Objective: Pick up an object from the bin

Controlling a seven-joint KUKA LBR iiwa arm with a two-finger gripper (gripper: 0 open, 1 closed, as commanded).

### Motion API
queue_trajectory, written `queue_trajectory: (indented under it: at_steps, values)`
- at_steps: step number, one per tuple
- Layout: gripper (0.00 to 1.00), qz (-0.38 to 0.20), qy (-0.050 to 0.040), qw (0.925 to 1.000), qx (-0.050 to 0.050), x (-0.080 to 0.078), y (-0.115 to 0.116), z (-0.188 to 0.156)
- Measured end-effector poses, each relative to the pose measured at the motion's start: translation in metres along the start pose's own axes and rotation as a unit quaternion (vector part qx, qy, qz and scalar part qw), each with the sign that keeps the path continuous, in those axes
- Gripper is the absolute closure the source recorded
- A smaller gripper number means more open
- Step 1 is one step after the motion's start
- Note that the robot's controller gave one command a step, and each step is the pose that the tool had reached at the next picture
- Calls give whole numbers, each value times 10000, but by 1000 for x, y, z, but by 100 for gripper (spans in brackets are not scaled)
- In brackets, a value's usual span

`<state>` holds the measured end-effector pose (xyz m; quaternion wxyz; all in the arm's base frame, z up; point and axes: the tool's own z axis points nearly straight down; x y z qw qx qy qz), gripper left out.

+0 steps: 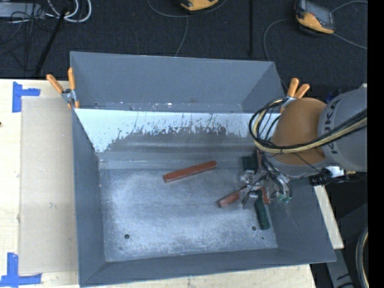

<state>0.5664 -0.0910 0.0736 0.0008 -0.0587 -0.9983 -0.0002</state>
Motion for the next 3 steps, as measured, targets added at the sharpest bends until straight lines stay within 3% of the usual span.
queue_trajectory:
  at_steps: [1,2,3]
  values:
    - [100,-94,-61,9999,-2,-38,20,-126]
    - [100,-1389,0,9903,5,-17,-4,-120]
    - [100,-1444,-33,9895,3,-36,11,-148]
